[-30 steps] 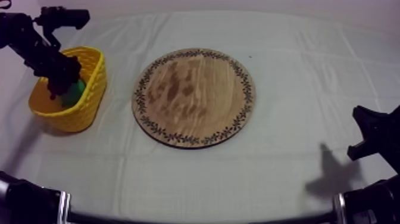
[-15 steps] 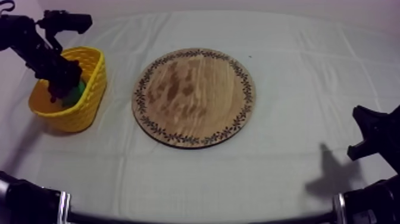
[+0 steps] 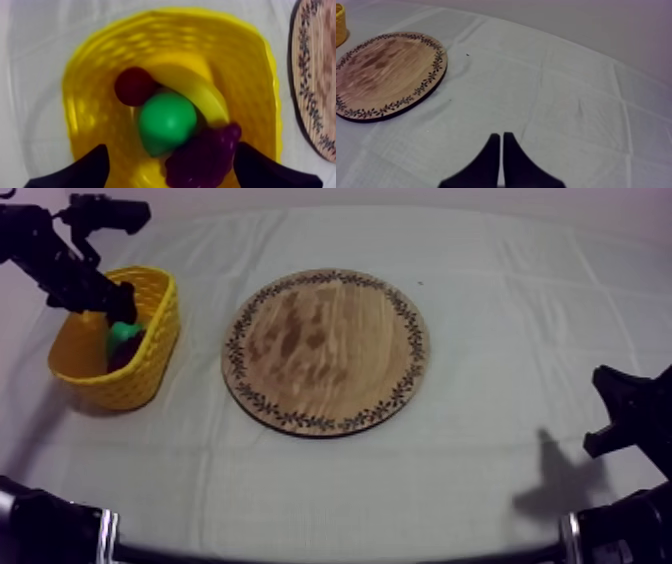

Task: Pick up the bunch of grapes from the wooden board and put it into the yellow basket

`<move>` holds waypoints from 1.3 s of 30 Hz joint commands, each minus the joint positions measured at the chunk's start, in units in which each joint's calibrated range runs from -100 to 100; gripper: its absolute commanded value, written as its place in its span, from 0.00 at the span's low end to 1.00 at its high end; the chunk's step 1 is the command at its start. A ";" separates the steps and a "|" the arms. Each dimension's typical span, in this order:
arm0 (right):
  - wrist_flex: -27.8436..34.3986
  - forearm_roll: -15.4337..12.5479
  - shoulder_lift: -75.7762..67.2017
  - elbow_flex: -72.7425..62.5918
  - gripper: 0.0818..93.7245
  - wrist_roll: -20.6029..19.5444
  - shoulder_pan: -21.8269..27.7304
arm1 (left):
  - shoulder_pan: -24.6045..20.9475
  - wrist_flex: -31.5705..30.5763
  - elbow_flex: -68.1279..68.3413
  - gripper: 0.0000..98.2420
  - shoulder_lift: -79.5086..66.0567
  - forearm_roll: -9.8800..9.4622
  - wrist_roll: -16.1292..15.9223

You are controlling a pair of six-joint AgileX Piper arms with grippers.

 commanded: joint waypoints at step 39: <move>0.00 0.01 -0.01 -0.03 0.00 0.03 0.02 | -5.66 -34.48 55.46 0.00 -76.99 7.76 -0.87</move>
